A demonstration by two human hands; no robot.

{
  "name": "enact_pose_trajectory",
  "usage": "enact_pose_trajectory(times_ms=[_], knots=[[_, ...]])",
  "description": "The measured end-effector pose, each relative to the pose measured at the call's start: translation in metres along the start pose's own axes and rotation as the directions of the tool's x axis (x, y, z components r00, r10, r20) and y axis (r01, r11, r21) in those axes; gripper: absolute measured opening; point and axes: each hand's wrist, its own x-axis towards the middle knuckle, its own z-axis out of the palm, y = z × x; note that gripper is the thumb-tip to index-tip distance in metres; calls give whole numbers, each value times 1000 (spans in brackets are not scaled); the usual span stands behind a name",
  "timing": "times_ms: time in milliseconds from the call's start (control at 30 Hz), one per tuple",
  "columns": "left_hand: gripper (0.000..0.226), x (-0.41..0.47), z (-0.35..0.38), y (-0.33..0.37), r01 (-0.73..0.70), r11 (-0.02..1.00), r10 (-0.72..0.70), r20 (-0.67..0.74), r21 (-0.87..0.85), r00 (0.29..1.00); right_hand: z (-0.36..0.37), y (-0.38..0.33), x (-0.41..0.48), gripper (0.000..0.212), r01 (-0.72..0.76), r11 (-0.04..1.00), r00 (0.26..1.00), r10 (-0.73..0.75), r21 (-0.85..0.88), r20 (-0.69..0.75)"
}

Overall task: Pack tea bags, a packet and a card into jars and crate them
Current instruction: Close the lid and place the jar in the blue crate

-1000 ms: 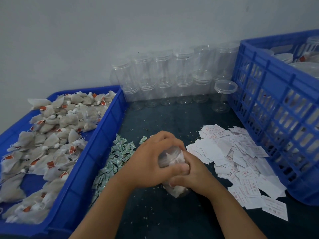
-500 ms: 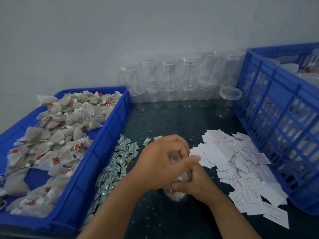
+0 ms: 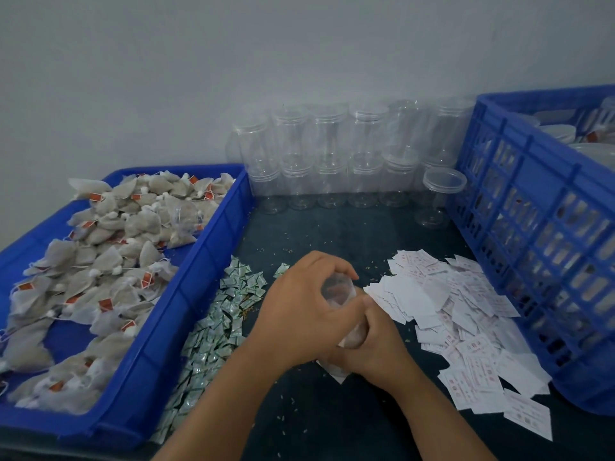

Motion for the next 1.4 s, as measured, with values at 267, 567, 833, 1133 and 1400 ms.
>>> enact_pose_trajectory(times_ms=[267, 567, 833, 1133, 1400], knots=[[100, -10, 5, -11, 48, 992, -57, -78, -118, 995, 5, 1, 5, 77, 91, 987, 982, -111, -133, -152], [91, -16, 19, -11, 105, 934, -166, -153, -341, 974, 3, -5, -1, 77, 123, 985, 977, -142, -124, -162], [85, -11, 16, -35, 87, 896, -100, -8, -436, 995, 4, 5, 6, 77, 12, 998, 999, -10, 64, -42], [38, 11, 85, -67, 285, 810, -386, -99, -513, 917, 2, 4, 9, 70, 4, 1000, 866, 9, 24, -501], [44, 14, 112, -82, 209, 937, -233, -55, -281, 971, -22, -14, 10, 73, -72, 975, 863, -44, -209, -503]])
